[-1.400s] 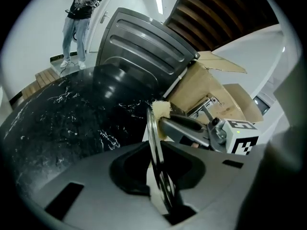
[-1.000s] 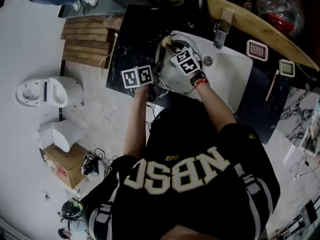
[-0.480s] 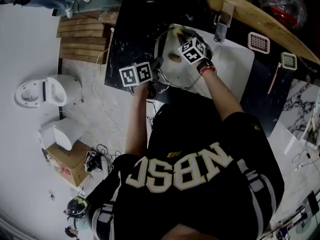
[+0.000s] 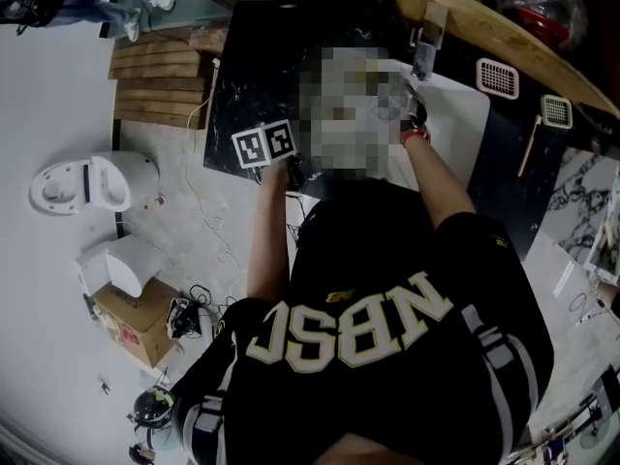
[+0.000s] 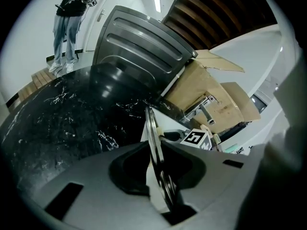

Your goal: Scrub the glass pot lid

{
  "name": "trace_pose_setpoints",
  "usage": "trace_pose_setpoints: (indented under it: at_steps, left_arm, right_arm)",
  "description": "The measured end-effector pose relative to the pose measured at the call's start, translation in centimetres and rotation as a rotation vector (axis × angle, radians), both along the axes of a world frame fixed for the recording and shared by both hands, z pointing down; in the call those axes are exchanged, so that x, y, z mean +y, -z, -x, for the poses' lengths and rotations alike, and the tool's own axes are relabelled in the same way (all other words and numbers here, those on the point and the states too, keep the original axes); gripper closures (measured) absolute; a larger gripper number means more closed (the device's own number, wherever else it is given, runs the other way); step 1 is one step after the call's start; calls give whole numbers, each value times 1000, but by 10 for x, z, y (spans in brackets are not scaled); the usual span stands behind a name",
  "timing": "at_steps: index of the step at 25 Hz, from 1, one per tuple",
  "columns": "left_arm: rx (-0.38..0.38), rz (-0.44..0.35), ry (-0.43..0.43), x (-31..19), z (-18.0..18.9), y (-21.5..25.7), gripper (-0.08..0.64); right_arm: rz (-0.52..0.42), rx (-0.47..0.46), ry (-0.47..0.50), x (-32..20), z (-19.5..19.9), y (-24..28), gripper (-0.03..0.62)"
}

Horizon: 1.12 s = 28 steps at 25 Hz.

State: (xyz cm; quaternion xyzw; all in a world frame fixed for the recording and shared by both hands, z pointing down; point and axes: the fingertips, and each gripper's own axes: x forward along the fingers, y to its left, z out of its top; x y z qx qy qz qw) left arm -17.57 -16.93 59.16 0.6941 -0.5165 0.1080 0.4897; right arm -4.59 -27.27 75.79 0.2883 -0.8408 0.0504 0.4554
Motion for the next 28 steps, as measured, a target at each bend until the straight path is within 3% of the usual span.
trace_pose_setpoints:
  at_steps: [11, 18, 21, 26, 28]
  left_arm:
    - [7, -17, 15, 1, 0, 0, 476]
    - [6, -24, 15, 0, 1, 0, 476]
    - [10, -24, 16, 0, 0, -1, 474]
    - [19, -25, 13, 0, -1, -1, 474]
    - [25, -26, 15, 0, -1, -1, 472]
  right_arm:
    - [143, 150, 141, 56, -41, -24, 526]
    - [245, 173, 218, 100, -50, -26, 526]
    - [314, 164, 255, 116, -51, -23, 526]
    - [532, 94, 321, 168, -48, -13, 526]
    - [557, 71, 337, 180, -43, -6, 526]
